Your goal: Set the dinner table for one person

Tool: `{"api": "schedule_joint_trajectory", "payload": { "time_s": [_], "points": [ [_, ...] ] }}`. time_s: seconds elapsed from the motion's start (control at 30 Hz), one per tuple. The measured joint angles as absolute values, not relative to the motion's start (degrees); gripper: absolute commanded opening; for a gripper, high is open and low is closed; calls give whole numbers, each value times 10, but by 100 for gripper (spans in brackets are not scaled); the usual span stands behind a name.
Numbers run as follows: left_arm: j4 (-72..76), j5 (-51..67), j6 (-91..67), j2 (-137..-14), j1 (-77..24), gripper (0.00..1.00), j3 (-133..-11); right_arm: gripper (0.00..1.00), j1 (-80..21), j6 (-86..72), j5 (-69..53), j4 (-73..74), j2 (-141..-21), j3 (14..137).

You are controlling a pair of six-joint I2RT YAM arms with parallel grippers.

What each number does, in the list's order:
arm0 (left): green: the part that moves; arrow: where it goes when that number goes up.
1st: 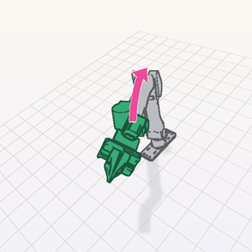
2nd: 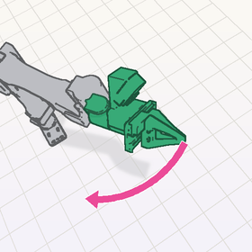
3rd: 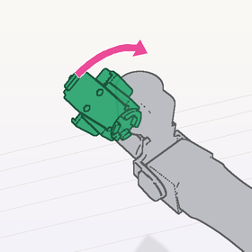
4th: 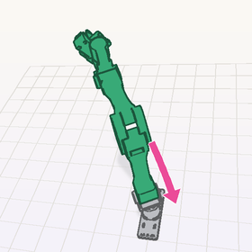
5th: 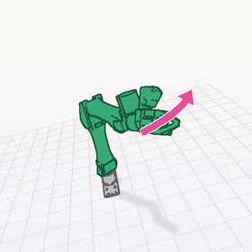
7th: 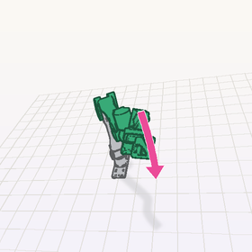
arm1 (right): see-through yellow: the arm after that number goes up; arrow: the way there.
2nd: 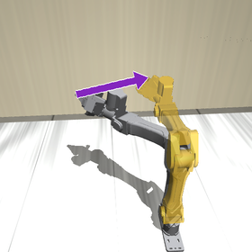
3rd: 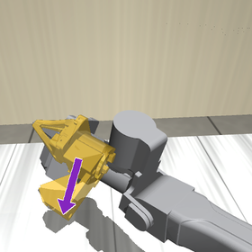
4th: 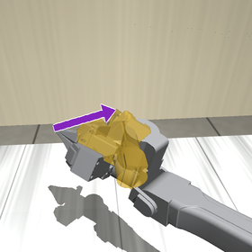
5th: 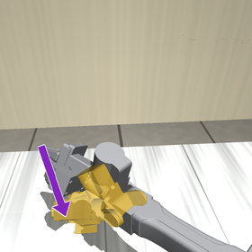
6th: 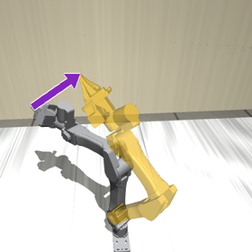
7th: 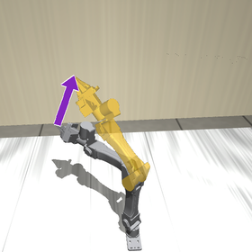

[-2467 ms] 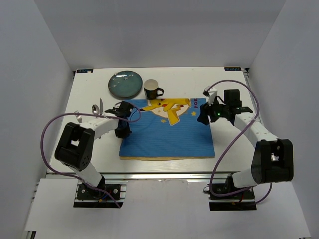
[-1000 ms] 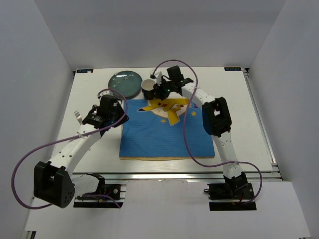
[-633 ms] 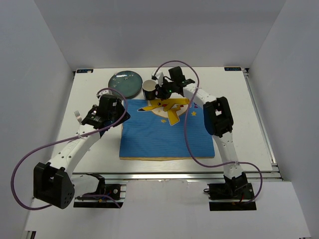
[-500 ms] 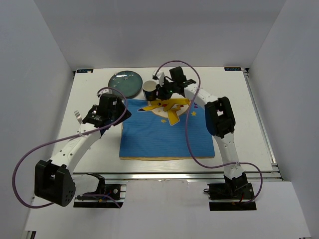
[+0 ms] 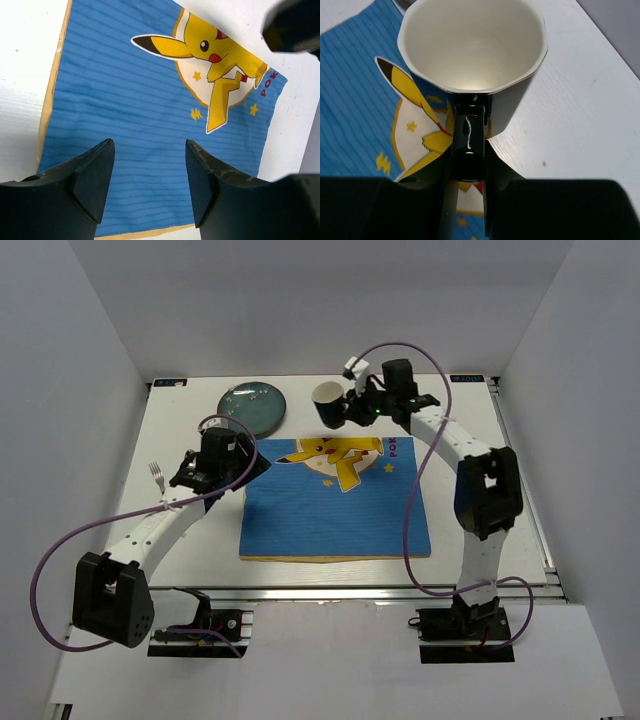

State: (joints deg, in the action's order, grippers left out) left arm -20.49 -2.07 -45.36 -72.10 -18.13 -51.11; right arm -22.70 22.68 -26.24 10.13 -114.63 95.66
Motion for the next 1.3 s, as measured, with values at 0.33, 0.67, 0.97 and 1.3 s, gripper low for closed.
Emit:
{"api": "schedule_joint_trajectory", "payload": {
  "time_s": [0.33,0.67,0.97,1.3],
  "points": [
    [-199,-14,-455,-713,-174,73,-496,0,-137,234,-255,86,-1052,770],
    [-202,-9,-455,-701,-171,76,-494,0,-99,236,-250,51,-1047,709],
    [-207,-9,-455,-688,-170,77,-492,22,-86,229,-261,-18,-1016,637],
    [-209,-5,-455,-704,-160,80,-500,49,-78,226,-271,-35,-981,588]
  ]
}}
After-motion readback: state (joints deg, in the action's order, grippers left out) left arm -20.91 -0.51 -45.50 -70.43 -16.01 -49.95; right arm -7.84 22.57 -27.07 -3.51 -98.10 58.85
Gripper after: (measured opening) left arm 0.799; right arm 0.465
